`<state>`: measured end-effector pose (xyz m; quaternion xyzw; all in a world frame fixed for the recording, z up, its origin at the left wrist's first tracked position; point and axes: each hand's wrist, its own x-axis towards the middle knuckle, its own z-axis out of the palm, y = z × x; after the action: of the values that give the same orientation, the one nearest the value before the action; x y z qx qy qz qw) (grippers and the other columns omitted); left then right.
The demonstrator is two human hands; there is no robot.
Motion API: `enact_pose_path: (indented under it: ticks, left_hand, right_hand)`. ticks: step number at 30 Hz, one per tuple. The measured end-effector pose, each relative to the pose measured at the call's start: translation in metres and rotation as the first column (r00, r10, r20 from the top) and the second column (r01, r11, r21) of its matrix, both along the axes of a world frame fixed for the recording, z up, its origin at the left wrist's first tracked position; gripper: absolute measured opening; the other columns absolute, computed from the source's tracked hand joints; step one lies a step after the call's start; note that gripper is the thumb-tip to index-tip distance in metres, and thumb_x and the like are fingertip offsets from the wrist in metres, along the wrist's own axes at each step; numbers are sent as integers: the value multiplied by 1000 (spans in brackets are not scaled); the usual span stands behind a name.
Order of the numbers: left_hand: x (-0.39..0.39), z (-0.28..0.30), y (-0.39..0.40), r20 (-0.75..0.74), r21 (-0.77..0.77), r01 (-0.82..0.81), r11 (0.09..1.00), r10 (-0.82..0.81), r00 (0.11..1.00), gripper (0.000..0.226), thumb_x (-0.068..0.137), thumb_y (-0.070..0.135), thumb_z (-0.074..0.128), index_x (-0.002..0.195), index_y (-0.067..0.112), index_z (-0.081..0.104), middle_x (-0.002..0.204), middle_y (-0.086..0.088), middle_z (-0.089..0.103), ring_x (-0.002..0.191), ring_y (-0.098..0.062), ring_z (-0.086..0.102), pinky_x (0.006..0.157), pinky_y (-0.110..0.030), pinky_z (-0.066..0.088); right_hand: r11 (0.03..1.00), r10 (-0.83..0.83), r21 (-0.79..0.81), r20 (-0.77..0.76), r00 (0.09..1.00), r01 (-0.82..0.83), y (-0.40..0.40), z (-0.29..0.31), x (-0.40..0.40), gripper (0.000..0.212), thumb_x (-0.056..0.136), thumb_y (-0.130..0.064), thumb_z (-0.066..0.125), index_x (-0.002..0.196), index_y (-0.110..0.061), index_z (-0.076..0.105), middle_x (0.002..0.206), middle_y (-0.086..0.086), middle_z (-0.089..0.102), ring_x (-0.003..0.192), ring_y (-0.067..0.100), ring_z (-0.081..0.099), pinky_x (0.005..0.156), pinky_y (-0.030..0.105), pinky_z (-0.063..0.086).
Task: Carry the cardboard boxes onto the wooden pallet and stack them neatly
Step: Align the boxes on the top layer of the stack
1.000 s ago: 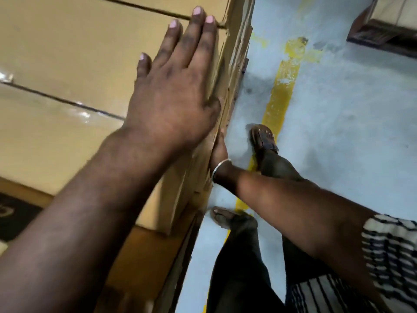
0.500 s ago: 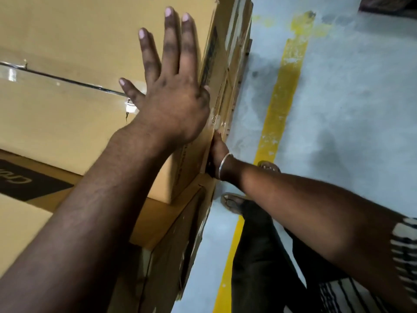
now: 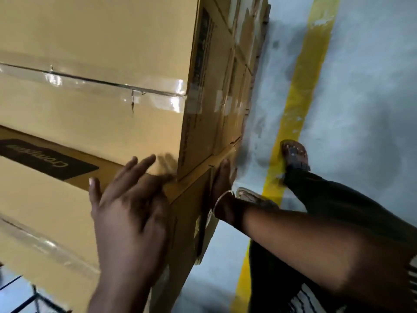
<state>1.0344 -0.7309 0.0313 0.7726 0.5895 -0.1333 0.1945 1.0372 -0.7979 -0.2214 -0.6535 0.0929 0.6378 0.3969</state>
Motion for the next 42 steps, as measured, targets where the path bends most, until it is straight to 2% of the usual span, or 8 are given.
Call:
enact_pose_path:
  ticks: [4,10,16,22,26,29,39,42]
  left_hand:
    - [-3,-9,-8,129,110,-8,994,-6,992,40,75,30,35,102,46,60,119,42,41,128,4,40,116,-40,7]
    - [-15,-19,-15,582,269,-271,924,68,811,36,84,9,50,110,29,65,119,9,65,127,-8,54,114,-39,35]
    - [-86,-18,-68,531,286,-479,830,278,800,47,92,20,51,139,17,53,150,-7,44,143,-21,34,118,-38,26]
    - [-160,5,-150,386,123,-831,542,745,543,96,80,62,65,153,13,26,163,-3,17,149,-21,17,119,-43,20]
    - [-180,12,-171,484,-290,-935,207,874,44,122,65,50,86,154,8,15,160,-11,21,146,-26,26,119,-41,24]
    - [-191,15,-180,429,-692,-719,73,842,-327,89,70,50,83,138,14,38,135,2,48,121,-22,49,108,-51,39]
    - [-208,-92,-207,456,-851,-438,288,819,-348,135,51,84,72,156,23,13,159,-5,30,142,-25,35,117,-49,30]
    - [-218,-34,-204,392,-883,-420,211,823,-411,91,84,65,59,151,14,24,153,-5,37,138,-29,38,111,-47,35]
  right_hand:
    - [908,-392,-169,-21,920,383,6,6,-7,70,95,-61,32,150,-17,34,156,4,34,144,21,31,120,43,22]
    - [940,-339,-98,-178,924,326,-17,-119,-46,124,42,-107,32,146,-39,39,150,-5,46,140,23,39,117,49,27]
    - [994,-108,-20,-300,948,107,-10,50,21,63,94,-66,30,97,-16,68,77,-2,71,69,16,68,64,23,53]
    - [965,113,224,122,986,-138,-2,167,23,94,65,-81,46,143,-28,47,144,-3,51,134,18,46,117,47,29]
    - [743,353,270,619,702,-612,-6,228,15,68,87,-46,64,144,-19,38,146,10,44,133,23,43,113,39,34]
    - [575,468,60,794,388,-816,-7,248,9,74,82,-36,74,144,-17,38,142,16,44,130,30,45,107,36,38]
    - [562,523,-163,830,196,-811,-3,258,0,71,84,-31,73,142,-7,39,134,23,53,121,36,52,99,39,41]
    - [477,537,-372,840,-71,-796,2,270,-9,67,83,-36,65,138,-9,37,133,25,48,117,42,51,95,44,43]
